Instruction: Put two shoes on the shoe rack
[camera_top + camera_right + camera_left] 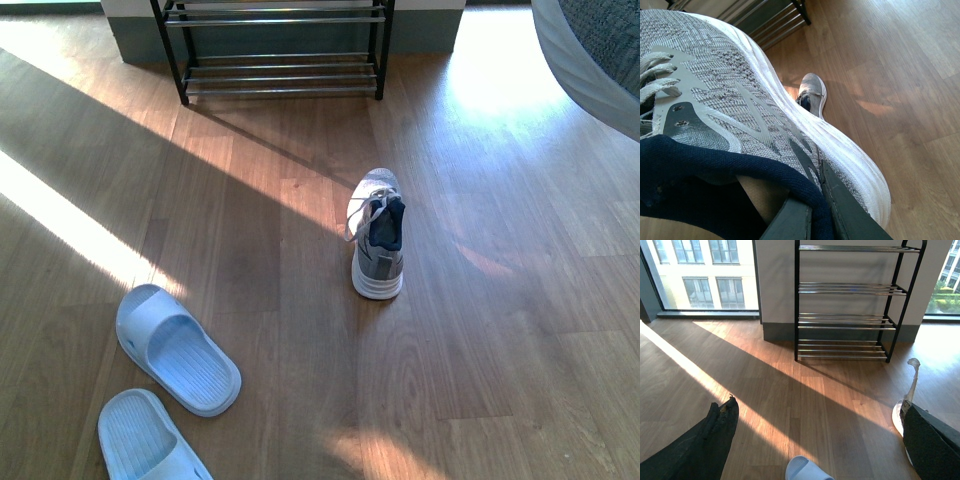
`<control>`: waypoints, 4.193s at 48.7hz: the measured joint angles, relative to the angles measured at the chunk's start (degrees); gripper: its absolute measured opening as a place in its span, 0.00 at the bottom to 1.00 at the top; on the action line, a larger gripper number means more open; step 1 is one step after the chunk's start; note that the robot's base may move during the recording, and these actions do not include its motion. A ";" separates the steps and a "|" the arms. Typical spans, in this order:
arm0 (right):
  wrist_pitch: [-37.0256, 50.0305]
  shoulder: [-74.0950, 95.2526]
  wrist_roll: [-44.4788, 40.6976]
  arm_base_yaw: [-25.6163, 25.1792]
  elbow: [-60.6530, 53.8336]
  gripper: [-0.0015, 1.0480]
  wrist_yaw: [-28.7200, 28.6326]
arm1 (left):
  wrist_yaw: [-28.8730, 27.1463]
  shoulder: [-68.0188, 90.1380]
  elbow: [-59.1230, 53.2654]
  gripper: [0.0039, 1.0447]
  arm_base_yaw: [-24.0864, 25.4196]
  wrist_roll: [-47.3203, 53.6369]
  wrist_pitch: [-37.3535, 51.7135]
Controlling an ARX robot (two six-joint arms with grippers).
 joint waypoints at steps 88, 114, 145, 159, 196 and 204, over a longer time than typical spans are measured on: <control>-0.02 0.00 -0.04 -0.09 -0.09 0.02 -0.63 | -0.15 0.00 0.00 0.91 0.00 -0.02 0.00; -0.07 0.00 -0.04 -0.22 -0.09 0.02 0.00 | -13.75 53.79 13.14 0.91 -10.25 -9.60 6.21; -0.07 0.02 -0.04 -0.20 -0.09 0.02 -0.02 | 0.02 133.15 54.27 0.91 -21.24 0.74 19.28; -0.07 0.02 -0.04 -0.20 -0.09 0.02 -0.02 | 2.03 149.30 72.32 0.91 -27.45 3.10 9.44; -0.07 0.02 -0.04 -0.20 -0.09 0.02 -0.02 | -3.21 160.54 81.15 0.52 -26.49 -1.92 5.68; -0.07 0.02 -0.04 -0.20 -0.09 0.02 -0.02 | -3.21 160.56 81.11 0.26 -27.17 -3.56 5.92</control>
